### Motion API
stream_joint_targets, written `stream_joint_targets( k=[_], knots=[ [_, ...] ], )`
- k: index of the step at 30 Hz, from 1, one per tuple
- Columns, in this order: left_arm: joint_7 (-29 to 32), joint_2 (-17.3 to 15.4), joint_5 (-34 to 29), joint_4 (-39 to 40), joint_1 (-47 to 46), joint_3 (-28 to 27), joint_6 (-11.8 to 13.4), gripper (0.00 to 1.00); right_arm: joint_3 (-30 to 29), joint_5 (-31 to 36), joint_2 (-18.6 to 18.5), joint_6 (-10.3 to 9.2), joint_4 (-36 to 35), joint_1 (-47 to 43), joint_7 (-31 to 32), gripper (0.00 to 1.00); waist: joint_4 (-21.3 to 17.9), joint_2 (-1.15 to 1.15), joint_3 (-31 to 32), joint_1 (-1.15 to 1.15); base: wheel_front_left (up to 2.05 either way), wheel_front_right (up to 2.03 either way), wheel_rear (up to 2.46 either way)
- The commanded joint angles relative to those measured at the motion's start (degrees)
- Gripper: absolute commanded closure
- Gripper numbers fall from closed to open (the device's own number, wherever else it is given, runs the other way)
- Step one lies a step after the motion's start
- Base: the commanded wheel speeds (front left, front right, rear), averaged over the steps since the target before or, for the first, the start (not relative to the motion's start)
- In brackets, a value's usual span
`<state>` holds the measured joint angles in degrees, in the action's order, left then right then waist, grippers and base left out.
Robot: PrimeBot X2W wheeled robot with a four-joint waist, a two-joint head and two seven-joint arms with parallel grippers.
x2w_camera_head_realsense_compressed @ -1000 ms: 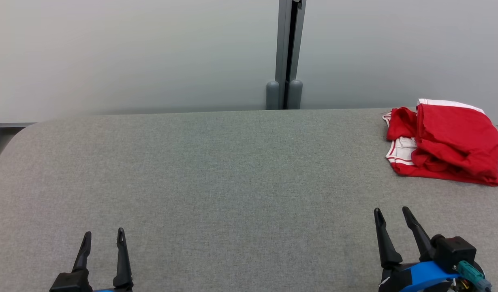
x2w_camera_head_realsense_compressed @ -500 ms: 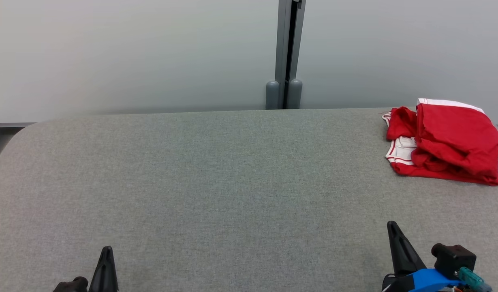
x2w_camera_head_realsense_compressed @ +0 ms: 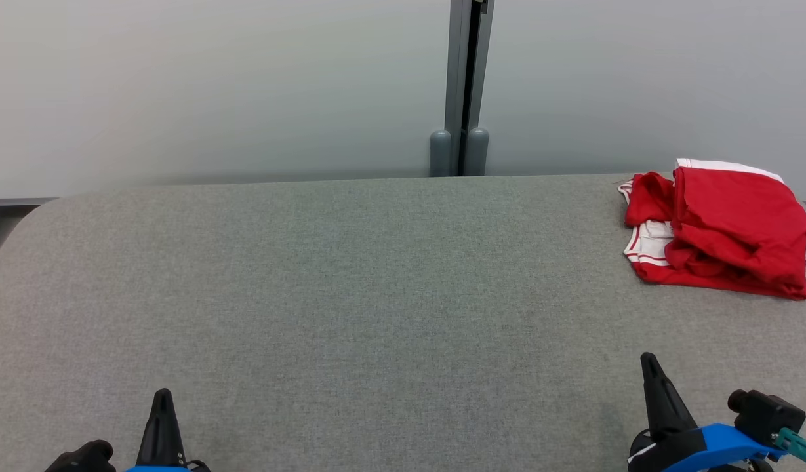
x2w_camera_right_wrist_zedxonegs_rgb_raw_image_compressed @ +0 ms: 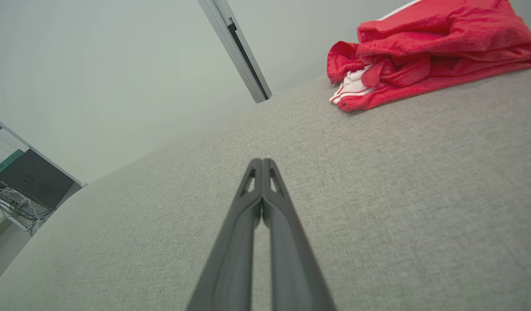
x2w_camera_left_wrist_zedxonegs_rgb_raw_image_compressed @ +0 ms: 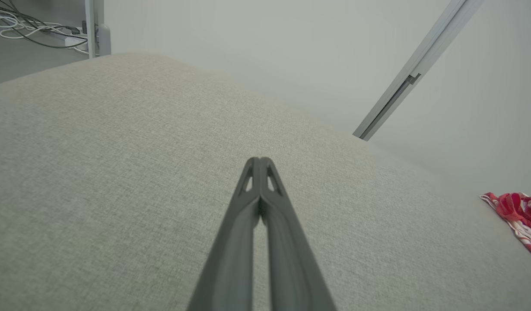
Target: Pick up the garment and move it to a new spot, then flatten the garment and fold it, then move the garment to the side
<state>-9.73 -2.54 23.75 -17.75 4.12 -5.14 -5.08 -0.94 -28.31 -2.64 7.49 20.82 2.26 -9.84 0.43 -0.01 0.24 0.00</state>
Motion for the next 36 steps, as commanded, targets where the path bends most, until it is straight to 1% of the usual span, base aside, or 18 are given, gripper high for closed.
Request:
stream_joint_targets(
  k=[1, 6, 7, 15, 28, 36],
  knots=[
    [0.59, -0.28, 2.90, 1.20, -2.26, -0.30, -0.26, 1.00, -0.46, -2.88, -0.19, 0.00, -1.38, 1.50, 0.63, 1.00, -0.01, 0.01, -0.01, 0.00, 0.00, 0.00, 0.00],
    [1.72, -0.30, 7.78, 1.44, -2.87, -0.37, -0.43, 1.00, -0.83, -7.42, -0.20, 0.00, -1.81, 1.73, 1.80, 1.00, -0.03, 0.01, -0.03, 0.00, 0.00, 0.00, 0.00],
    [2.15, -0.30, 9.68, 1.52, -3.15, -0.40, -0.49, 1.00, -0.98, -9.20, -0.20, 0.00, -1.97, 1.83, 2.23, 1.00, -0.03, 0.01, -0.03, 0.00, 0.00, 0.00, 0.00],
    [3.85, -0.32, 16.82, 1.83, -4.09, -0.54, -0.73, 1.00, -1.55, -15.85, -0.22, 0.00, -2.61, 2.14, 3.96, 1.00, -0.07, 0.01, -0.07, 0.00, 0.00, 0.00, 0.00],
    [6.37, -0.36, 27.21, 2.28, -5.55, -0.75, -1.09, 1.00, -2.39, -25.50, -0.25, 0.00, -3.52, 2.67, 6.46, 1.00, -0.12, 0.01, -0.12, 0.00, 0.00, 0.00, 0.00],
    [7.60, -0.37, 32.22, 2.48, -6.14, -0.85, -1.28, 1.00, -2.78, -30.24, -0.26, 0.00, -3.96, 2.90, 7.71, 1.00, -0.15, 0.01, -0.14, 0.00, 0.00, 0.00, 0.00]
  ],
)
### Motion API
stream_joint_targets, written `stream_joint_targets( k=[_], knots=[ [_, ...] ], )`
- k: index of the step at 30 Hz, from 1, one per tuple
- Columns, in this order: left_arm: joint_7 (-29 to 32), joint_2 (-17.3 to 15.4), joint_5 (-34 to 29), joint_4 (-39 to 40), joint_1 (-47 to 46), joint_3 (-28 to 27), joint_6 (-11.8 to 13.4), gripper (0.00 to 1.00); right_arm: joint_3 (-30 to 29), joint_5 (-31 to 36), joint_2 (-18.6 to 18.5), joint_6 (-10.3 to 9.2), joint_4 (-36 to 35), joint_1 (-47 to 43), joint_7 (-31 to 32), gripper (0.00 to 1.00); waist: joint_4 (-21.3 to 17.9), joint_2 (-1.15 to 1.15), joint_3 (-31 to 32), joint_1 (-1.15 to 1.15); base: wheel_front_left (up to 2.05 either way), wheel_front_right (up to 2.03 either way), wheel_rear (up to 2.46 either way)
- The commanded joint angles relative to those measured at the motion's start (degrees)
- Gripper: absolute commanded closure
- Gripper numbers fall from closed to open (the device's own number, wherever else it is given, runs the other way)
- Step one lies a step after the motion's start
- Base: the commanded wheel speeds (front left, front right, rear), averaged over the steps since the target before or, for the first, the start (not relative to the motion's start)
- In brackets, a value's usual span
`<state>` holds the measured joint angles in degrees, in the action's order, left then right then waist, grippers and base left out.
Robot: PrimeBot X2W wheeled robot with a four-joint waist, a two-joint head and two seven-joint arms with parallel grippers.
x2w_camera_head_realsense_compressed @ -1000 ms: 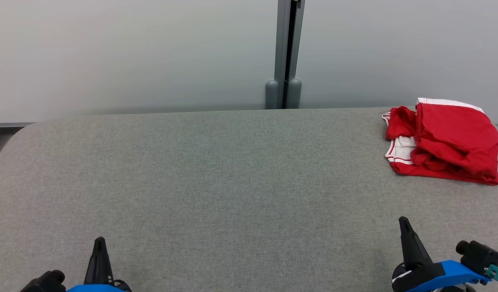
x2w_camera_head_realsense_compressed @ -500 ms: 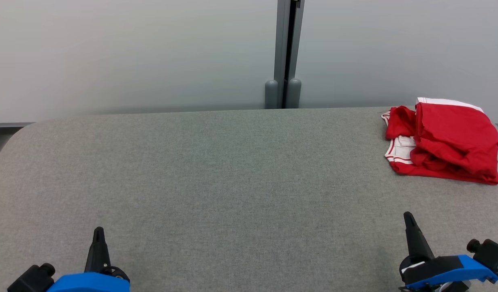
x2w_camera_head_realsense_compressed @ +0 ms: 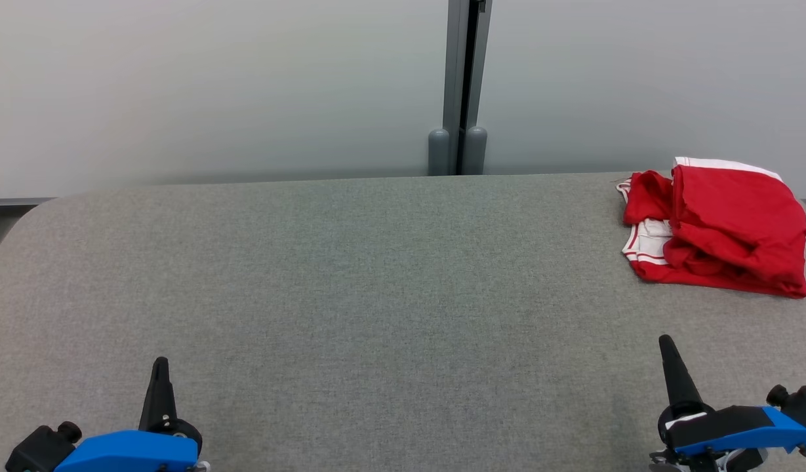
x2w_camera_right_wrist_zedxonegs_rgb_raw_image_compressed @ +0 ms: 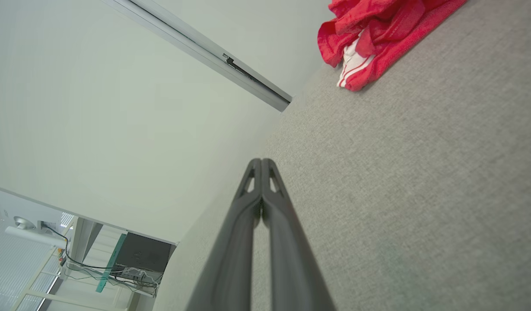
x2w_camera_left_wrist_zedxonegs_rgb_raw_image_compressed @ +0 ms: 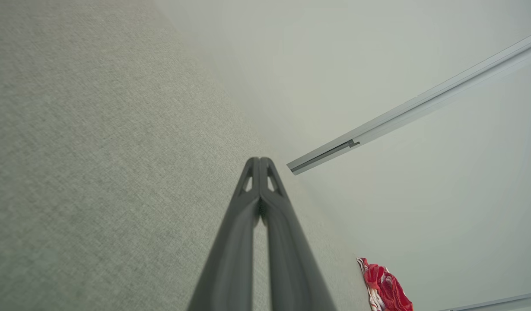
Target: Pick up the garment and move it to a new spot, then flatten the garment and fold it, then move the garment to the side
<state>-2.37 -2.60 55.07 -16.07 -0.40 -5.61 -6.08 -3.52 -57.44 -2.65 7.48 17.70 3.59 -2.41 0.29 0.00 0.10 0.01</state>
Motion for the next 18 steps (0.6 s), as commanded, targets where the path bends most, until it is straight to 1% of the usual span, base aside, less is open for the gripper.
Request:
stream_joint_targets(
  k=[1, 18],
  knots=[
    [0.40, -0.32, 1.59, 0.82, -1.73, -0.39, -0.31, 1.00, -0.25, -1.73, -0.26, 0.02, -0.90, 1.59, 0.42, 1.00, 0.00, 0.00, -0.01, 0.00, 0.00, 0.00, 0.00],
    [3.04, -0.33, 12.49, 1.24, -3.11, -0.52, -0.67, 1.00, -1.17, -11.89, -0.29, 0.02, -1.84, 2.00, 3.08, 1.00, -0.07, 0.00, -0.07, -0.01, 0.00, 0.00, 0.00]
  ],
)
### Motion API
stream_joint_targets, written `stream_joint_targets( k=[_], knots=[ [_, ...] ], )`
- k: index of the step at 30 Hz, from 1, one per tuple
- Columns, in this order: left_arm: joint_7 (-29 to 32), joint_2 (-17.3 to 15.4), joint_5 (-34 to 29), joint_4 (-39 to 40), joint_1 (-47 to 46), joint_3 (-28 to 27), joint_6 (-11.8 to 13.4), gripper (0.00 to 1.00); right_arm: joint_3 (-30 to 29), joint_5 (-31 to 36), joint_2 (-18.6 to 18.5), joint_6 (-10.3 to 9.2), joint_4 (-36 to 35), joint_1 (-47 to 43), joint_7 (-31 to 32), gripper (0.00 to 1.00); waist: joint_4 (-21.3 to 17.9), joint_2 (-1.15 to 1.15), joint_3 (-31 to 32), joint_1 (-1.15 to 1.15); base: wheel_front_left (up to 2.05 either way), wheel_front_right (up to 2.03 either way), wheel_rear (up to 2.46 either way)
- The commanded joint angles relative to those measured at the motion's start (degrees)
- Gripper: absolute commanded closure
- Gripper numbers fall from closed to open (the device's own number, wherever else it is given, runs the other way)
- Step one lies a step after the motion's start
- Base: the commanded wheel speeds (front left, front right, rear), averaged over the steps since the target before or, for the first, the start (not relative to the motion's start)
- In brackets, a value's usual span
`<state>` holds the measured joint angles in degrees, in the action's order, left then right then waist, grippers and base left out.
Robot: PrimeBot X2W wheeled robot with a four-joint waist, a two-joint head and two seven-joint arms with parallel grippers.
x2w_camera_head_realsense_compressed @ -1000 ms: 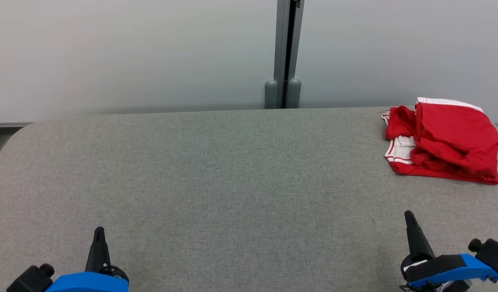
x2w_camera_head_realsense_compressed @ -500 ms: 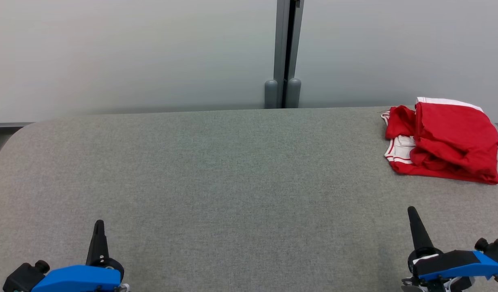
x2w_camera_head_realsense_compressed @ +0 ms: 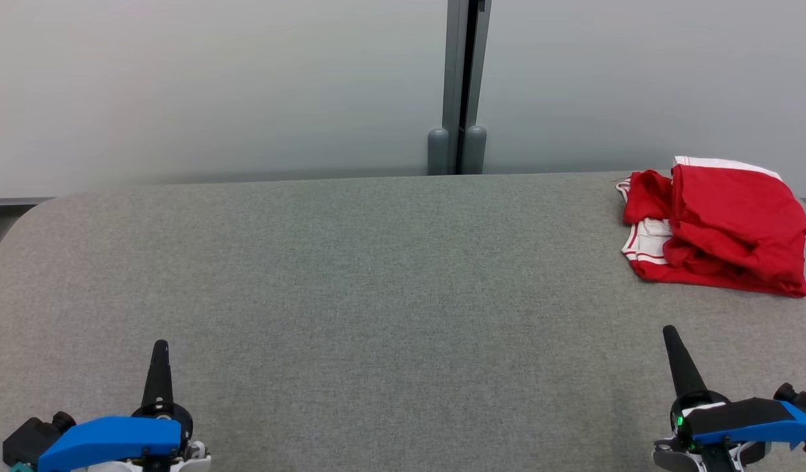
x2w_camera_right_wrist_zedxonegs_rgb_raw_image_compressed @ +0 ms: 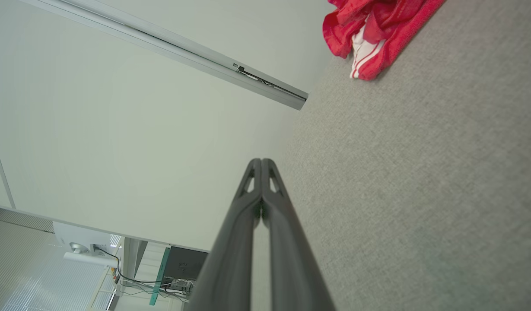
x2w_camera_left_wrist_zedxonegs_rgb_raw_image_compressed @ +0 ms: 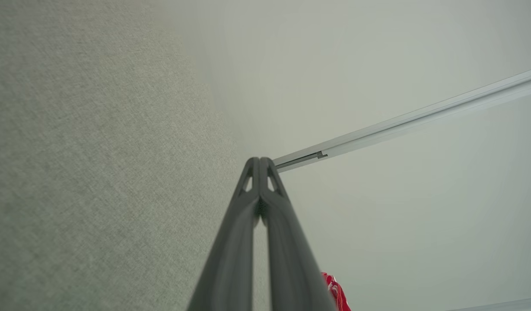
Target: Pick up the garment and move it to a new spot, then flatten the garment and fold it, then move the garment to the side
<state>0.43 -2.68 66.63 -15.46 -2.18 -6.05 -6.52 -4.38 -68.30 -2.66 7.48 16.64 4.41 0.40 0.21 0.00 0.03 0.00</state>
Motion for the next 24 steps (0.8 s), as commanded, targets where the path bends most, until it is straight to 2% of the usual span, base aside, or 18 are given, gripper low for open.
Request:
stream_joint_targets(
  k=[1, 24],
  knots=[
    [0.42, -0.26, 1.54, 0.64, -1.36, -0.10, -0.25, 1.00, -0.35, -1.55, -0.28, 0.02, -0.83, 1.21, 0.42, 1.00, -0.01, 0.00, -0.01, 0.00, 0.00, 0.00, 0.00],
    [3.41, -0.27, 13.76, 1.09, -3.03, -0.30, -0.72, 1.00, -1.30, -12.96, -0.32, 0.02, -1.86, 1.70, 3.42, 1.00, -0.10, 0.00, -0.10, 0.00, 0.00, 0.00, 0.00]
  ],
)
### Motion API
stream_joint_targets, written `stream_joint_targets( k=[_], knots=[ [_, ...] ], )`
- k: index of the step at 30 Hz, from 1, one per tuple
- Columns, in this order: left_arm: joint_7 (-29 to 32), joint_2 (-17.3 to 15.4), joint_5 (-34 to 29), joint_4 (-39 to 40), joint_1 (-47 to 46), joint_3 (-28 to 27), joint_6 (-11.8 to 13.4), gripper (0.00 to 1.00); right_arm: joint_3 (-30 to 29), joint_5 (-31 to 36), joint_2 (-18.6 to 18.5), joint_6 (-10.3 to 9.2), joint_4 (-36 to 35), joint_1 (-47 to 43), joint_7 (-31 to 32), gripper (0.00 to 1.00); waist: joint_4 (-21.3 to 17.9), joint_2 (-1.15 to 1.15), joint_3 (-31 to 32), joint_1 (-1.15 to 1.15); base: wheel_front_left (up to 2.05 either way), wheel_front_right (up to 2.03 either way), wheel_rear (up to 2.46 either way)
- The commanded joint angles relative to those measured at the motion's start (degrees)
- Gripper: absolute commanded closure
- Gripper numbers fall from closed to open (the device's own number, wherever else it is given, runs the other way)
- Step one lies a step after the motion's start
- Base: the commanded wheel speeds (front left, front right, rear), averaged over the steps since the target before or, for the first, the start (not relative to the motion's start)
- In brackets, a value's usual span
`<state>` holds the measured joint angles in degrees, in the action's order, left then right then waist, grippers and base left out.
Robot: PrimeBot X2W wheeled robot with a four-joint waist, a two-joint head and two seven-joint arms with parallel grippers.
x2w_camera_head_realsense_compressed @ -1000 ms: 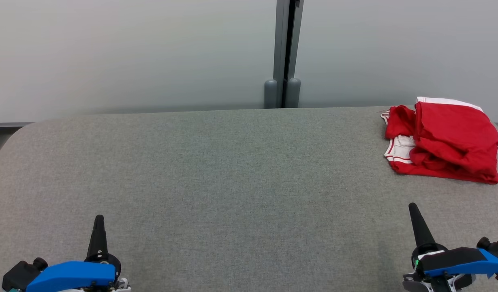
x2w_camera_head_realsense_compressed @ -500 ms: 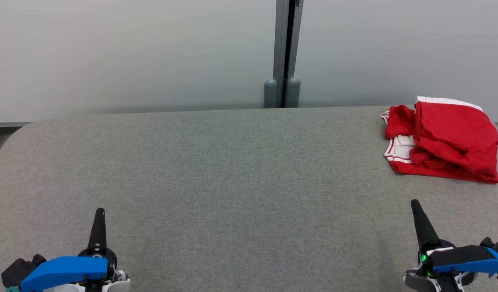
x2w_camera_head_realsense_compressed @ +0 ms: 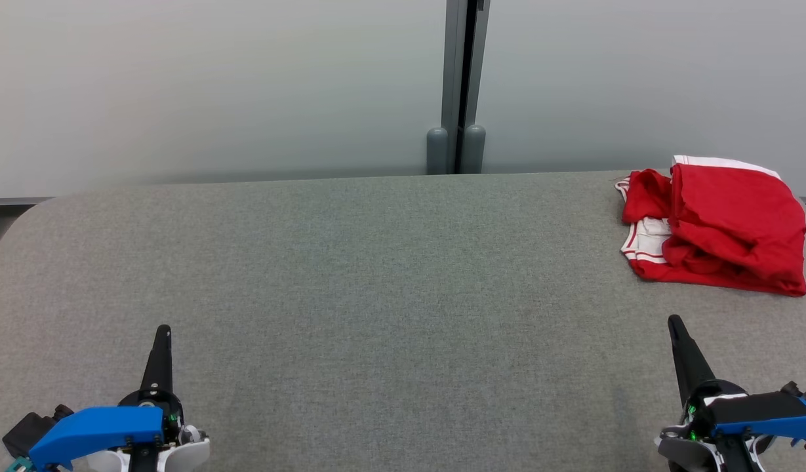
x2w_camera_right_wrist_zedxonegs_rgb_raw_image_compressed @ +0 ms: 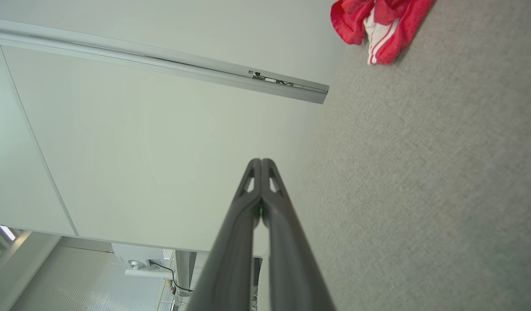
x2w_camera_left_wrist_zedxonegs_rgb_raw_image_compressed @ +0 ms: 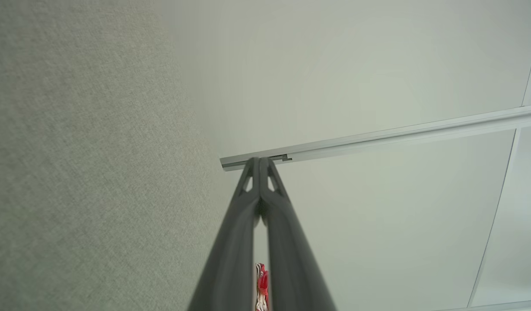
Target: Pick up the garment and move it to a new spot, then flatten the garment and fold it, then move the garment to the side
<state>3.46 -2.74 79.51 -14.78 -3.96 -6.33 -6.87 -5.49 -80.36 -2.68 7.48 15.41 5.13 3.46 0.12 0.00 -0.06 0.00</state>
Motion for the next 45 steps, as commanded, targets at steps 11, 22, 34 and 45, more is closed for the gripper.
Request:
stream_joint_targets(
  k=[11, 22, 34, 45],
  knots=[
    [1.64, -0.19, 6.45, 0.64, -1.88, -0.13, -0.56, 1.00, -0.64, -6.13, -0.33, 0.02, -1.08, 1.08, 1.71, 1.00, -0.05, 0.00, -0.05, 0.00, 0.00, 0.00, 0.00],
    [2.85, -0.19, 11.09, 0.82, -2.50, -0.22, -0.82, 1.00, -1.04, -10.46, -0.34, 0.02, -1.40, 1.34, 2.81, 1.00, -0.10, 0.00, -0.09, 0.00, 0.00, 0.00, 0.00],
    [3.31, -0.18, 12.94, 0.84, -2.63, -0.26, -0.88, 1.00, -1.17, -12.12, -0.34, 0.02, -1.53, 1.46, 3.29, 1.00, -0.12, 0.00, -0.11, 0.00, 0.00, 0.00, 0.00],
    [3.31, -0.18, 12.95, 0.84, -2.62, -0.26, -0.88, 1.00, -1.17, -12.13, -0.34, 0.02, -1.52, 1.46, 3.28, 1.00, -0.12, 0.00, -0.11, 0.00, 0.00, 0.00, 0.00]
  ],
)
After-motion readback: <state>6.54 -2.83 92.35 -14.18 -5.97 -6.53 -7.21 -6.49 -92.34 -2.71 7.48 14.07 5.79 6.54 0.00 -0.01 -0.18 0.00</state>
